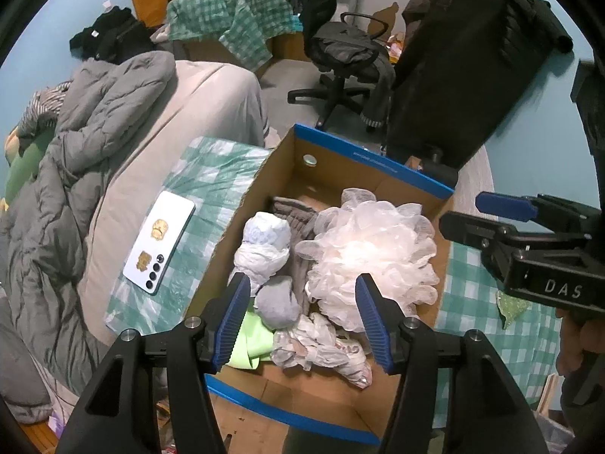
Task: Organize soft objects
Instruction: 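Release the white sock bundle into the box with the right tool while the left tool drops the grey sock, then move both tools back over the black sock and green scrubber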
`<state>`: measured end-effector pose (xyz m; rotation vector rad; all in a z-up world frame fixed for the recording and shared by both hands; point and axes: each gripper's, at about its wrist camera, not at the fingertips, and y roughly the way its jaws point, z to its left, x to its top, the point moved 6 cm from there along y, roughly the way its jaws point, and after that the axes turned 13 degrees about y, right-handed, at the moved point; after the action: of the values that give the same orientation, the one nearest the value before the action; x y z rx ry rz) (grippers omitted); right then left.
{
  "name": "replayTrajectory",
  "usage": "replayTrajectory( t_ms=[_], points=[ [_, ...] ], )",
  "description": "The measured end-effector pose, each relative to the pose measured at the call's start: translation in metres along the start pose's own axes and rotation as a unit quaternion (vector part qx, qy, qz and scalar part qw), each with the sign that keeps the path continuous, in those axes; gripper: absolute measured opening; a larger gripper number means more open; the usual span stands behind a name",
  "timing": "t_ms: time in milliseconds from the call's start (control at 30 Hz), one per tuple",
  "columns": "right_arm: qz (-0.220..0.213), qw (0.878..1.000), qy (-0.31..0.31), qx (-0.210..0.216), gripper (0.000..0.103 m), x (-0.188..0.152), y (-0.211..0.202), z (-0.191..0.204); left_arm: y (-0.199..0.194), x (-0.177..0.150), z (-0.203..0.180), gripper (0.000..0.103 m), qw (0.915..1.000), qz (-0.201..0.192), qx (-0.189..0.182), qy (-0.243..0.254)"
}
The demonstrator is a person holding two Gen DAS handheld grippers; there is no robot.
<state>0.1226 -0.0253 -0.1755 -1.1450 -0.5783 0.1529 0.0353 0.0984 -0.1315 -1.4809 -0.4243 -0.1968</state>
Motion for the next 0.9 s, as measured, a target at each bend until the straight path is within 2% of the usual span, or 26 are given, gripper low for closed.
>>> replayTrajectory(
  t_ms=[100, 400, 567, 900],
  points=[
    [-0.002, 1.0, 0.01, -0.005, 0.065, -0.005, -0.007, -0.012, -0.006, 0.003, -0.008, 0.064, 0.9999, -0.005, 0.001, 0.009],
    [-0.009, 0.999, 0.044, -0.016, 0.066, -0.023, -0.029, -0.045, -0.017, 0.008, -0.034, 0.065, 0.9985, -0.005, 0.01, 0.054],
    [-0.016, 0.998, 0.064, -0.021, 0.066, -0.032, -0.042, -0.064, -0.023, 0.012, -0.048, 0.069, 0.9976, -0.009, 0.013, 0.067],
    [-0.022, 0.991, 0.125, -0.037, 0.066, -0.059, -0.064, -0.118, -0.023, 0.011, -0.081, 0.073, 0.996, -0.004, -0.002, 0.089]
  ],
)
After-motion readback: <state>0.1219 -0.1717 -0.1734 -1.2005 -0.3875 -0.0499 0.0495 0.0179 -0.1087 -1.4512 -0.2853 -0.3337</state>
